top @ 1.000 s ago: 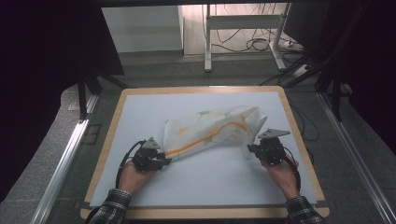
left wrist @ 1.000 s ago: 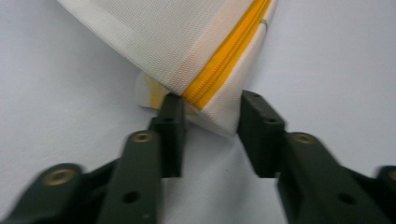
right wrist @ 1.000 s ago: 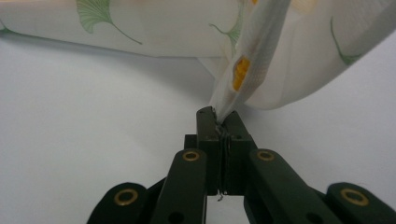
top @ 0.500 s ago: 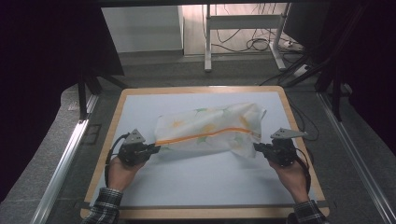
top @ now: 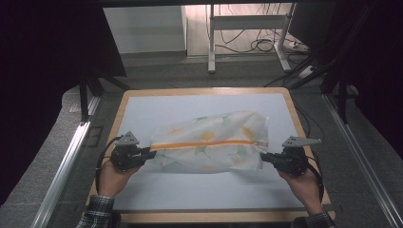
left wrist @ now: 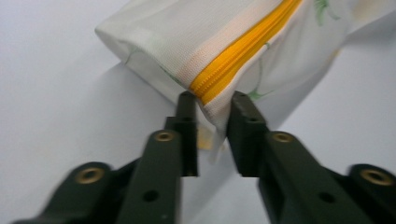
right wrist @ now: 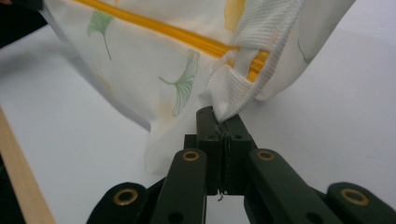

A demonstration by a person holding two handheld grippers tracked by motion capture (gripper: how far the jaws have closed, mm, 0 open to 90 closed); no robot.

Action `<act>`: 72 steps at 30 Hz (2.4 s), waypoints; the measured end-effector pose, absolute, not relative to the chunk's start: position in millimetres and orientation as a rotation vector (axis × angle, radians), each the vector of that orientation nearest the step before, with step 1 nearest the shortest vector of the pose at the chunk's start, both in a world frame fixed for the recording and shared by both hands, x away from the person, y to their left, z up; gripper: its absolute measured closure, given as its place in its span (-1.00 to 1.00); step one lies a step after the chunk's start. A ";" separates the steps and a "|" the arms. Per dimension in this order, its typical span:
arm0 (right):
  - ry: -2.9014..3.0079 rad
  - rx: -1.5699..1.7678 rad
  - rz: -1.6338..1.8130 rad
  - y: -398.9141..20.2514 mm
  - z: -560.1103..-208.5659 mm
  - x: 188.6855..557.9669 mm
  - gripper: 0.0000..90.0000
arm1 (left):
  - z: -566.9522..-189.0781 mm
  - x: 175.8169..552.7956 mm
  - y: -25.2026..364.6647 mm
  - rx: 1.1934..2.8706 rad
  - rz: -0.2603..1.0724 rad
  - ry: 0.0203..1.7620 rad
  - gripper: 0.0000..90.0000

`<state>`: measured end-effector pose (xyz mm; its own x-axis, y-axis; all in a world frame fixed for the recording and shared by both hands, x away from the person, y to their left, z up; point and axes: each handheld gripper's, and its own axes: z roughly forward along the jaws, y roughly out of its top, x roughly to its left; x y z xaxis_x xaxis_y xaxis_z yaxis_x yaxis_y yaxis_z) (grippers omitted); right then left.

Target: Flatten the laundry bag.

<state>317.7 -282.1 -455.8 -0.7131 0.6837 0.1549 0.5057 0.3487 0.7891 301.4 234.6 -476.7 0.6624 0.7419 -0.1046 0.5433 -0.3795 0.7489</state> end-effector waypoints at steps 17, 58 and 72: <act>2.369 1.111 1.281 -295.6 -454.2 312.7 0.93 | -494.5 295.7 220.1 2.176 0.088 0.863 0.87; 2.262 1.253 1.114 -315.7 -464.0 365.1 -0.23 | -515.4 352.4 196.4 2.167 0.216 1.082 -0.60; 2.405 1.299 1.039 -296.3 -481.2 407.8 0.92 | -514.3 387.6 178.9 2.164 0.144 0.992 0.91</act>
